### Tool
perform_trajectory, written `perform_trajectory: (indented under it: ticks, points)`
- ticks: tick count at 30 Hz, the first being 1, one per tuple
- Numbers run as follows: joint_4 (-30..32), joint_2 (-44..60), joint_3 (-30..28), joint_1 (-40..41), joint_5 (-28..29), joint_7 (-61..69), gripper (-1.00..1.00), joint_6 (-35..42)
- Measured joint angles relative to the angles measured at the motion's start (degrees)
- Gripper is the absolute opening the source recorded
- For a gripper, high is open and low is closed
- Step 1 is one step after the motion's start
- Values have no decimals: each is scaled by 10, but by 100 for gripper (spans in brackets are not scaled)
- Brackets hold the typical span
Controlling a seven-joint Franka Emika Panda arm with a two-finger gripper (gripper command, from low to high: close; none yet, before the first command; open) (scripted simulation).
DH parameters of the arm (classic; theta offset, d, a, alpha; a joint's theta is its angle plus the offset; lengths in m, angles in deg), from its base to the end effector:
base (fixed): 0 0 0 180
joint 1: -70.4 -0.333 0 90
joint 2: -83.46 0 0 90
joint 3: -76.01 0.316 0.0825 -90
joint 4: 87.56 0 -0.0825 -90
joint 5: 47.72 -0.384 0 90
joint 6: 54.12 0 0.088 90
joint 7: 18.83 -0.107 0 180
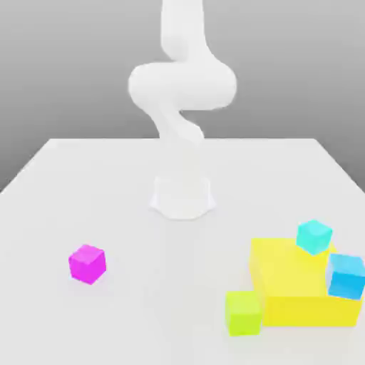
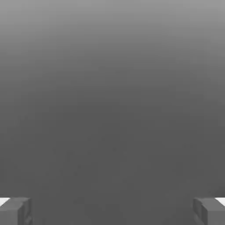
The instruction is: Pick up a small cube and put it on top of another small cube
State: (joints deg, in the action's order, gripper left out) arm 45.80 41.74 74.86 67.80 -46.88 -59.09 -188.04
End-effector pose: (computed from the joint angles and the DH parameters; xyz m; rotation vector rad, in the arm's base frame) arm 0.3746 0.0066 0.6752 -2.5606 0.8933 -0.9794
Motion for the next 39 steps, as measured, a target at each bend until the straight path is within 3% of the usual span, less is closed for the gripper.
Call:
perform_trajectory:
  ticks: [20, 29, 35, 36, 39]
  points:
    - [126, 329, -76, -165, -5, 498, 0, -171]
    - [182, 478, -59, -194, -31, 735, 0, -249]
    - [168, 599, -24, -167, -57, 776, 0, -343]
    - [166, 611, -20, -164, -60, 778, -100, -353]
    - [166, 611, -20, -164, -60, 778, -100, -352]
